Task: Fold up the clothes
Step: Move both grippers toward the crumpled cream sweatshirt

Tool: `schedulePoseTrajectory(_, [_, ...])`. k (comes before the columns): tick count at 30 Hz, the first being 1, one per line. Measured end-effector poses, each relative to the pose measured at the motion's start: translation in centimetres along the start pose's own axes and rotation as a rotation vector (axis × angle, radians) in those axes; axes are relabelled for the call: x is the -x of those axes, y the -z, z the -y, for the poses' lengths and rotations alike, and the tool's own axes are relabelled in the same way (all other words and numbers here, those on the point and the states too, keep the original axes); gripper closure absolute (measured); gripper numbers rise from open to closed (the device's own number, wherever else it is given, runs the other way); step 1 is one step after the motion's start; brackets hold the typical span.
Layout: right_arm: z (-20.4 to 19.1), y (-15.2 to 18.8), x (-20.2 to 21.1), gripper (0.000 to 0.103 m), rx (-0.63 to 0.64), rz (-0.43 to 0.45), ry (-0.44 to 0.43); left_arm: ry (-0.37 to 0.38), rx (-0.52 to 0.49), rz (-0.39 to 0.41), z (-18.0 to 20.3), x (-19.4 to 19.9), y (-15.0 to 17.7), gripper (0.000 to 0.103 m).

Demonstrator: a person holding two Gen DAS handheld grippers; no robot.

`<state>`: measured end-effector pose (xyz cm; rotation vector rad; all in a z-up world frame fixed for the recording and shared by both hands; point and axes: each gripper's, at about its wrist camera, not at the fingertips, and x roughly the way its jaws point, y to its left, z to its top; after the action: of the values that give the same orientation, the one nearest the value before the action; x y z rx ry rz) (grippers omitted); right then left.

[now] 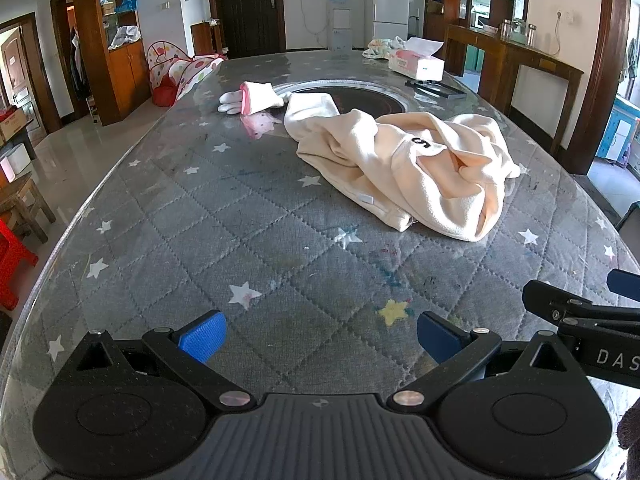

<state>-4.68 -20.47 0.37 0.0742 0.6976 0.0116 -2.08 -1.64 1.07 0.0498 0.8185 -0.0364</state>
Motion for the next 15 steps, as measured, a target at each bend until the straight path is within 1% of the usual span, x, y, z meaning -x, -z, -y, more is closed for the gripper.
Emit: schedulePoseTrajectory(15, [-0.06,-0.05,-0.79,0.0,0.0,-0.019,0.003,-0.003,-0.006,-0.016,-0.04,-0.73,-0.15,0.0])
